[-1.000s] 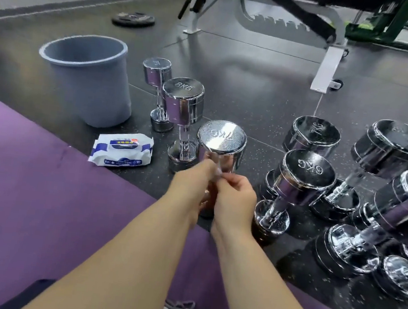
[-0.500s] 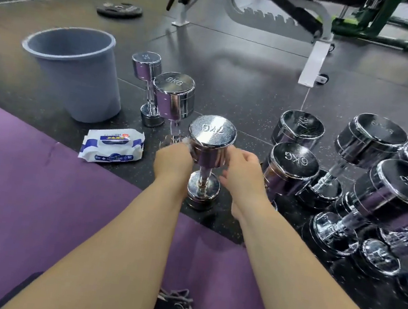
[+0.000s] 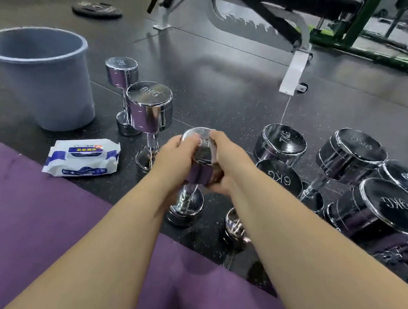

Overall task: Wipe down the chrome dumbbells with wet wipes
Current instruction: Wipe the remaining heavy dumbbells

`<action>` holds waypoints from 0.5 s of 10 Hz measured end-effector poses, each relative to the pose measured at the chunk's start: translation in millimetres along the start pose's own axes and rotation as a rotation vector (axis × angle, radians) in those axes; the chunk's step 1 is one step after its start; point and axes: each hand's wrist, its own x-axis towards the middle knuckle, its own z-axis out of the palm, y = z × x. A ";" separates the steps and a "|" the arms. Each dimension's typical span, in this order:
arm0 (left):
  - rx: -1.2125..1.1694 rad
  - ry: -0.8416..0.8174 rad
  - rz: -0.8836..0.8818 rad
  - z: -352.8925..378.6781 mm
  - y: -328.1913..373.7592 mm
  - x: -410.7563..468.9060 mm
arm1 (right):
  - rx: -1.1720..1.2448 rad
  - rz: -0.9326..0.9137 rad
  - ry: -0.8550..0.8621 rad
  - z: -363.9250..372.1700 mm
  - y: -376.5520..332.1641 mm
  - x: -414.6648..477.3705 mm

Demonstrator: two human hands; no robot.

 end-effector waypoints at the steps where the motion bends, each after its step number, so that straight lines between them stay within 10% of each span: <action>1: 0.026 -0.035 0.076 19.6 8.7 6.3 | 0.066 -0.023 0.004 -15.0 -19.5 5.7; 4: 0.010 -0.059 0.097 56.0 -0.2 75.5 | -0.150 -0.176 0.186 -19.1 -84.0 53.0; 5: 0.113 -0.111 0.105 61.1 -3.4 105.8 | -0.839 -0.290 0.141 -21.5 -95.8 57.2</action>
